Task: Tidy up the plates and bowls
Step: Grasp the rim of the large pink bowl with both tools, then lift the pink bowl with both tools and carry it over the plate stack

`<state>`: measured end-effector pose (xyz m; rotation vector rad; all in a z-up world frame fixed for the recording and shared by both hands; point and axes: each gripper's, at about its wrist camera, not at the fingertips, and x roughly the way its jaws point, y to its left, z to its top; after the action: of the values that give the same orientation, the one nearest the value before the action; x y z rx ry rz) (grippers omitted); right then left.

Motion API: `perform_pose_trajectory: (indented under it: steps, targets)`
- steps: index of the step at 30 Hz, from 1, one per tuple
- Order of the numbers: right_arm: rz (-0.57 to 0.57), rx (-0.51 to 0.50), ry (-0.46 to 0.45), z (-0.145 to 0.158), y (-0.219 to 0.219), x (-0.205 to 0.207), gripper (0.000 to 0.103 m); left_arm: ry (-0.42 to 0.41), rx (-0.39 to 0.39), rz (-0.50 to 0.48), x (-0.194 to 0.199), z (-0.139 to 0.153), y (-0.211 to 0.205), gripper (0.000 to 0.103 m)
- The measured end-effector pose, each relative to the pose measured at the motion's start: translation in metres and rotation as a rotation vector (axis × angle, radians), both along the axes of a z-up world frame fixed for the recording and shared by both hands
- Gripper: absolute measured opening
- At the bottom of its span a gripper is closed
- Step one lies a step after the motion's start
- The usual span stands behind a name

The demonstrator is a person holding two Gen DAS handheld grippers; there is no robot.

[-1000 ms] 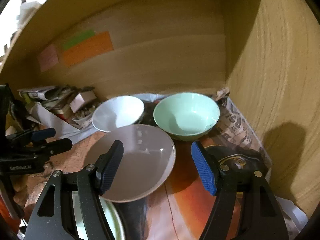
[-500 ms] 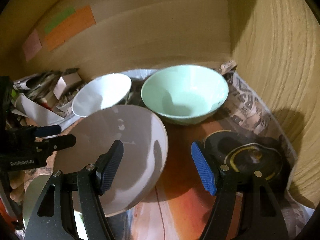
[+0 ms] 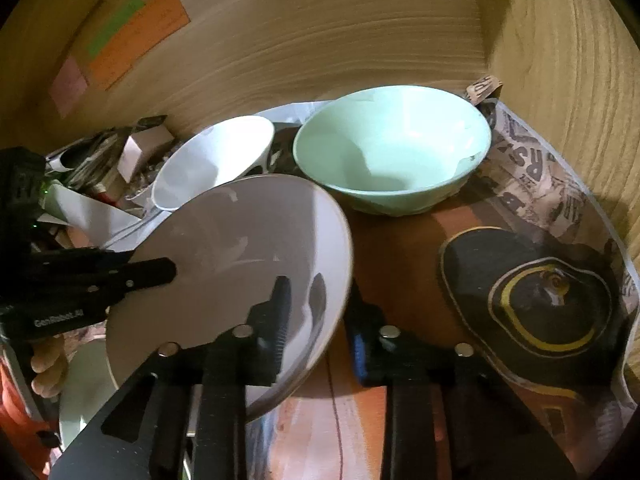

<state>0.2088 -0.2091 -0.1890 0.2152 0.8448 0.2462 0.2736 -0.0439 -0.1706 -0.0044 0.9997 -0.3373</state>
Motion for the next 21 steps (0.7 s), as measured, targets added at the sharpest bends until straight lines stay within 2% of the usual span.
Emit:
perform_pose_trajectory:
  steps: [2,5,11,21]
  targets:
    - [-0.002,-0.005,0.000,0.000,0.001,0.000,0.022,0.001,-0.009,-0.029,0.000,0.000,-0.005,0.016]
    - [-0.007,0.000,-0.001,0.002,0.000,-0.001,0.022,-0.014,0.025,-0.026,0.002,-0.001,-0.011,0.016]
    - [-0.023,-0.015,-0.028,0.011,0.001,-0.009,0.022,-0.014,0.035,-0.016,0.003,0.000,-0.013,0.016]
    - [-0.026,-0.021,-0.116,0.041,0.007,-0.029,0.022,-0.099,0.035,0.000,-0.020,0.027,-0.010,0.015]
